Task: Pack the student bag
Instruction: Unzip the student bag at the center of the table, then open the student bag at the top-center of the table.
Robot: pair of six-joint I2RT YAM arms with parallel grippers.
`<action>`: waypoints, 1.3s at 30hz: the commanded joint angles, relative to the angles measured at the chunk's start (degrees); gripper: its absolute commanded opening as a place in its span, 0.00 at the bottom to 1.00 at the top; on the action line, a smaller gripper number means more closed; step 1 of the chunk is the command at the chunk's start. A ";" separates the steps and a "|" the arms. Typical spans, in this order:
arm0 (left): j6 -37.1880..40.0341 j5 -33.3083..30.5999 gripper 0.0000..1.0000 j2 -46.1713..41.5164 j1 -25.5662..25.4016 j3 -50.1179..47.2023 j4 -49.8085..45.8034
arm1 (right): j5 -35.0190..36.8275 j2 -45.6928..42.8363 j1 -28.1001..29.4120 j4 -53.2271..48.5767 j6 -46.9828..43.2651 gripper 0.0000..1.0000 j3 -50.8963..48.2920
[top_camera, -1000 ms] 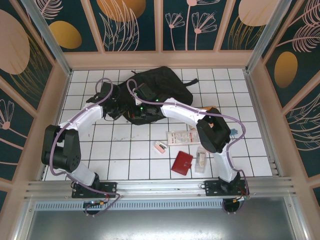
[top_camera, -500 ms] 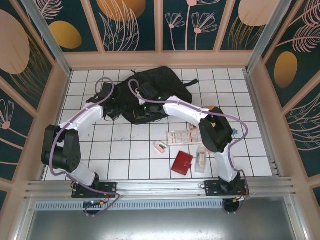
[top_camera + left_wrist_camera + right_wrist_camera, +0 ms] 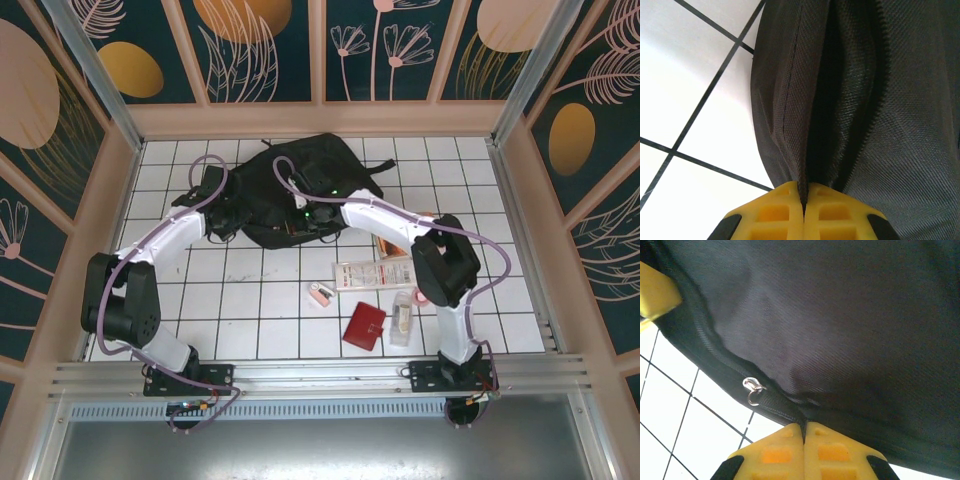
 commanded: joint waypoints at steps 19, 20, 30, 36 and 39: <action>0.54 1.99 0.07 -5.88 1.95 -2.73 2.24 | 10.26 -11.35 -6.13 -0.26 -1.99 0.00 -11.72; 0.95 2.20 0.16 -6.83 1.90 -2.40 2.36 | 10.70 -11.36 -5.98 0.03 -2.55 0.00 -11.76; 3.07 -4.34 0.63 -9.46 2.87 11.98 -5.63 | 8.80 -12.88 -6.06 2.64 -4.02 0.00 -14.46; 1.19 0.55 0.59 -1.77 2.84 13.23 -4.37 | 8.19 -13.08 -6.10 3.38 -3.74 0.00 -14.57; 0.30 2.14 0.58 -0.12 2.84 12.71 -3.33 | 8.04 -13.12 -6.10 3.32 -3.64 0.00 -14.47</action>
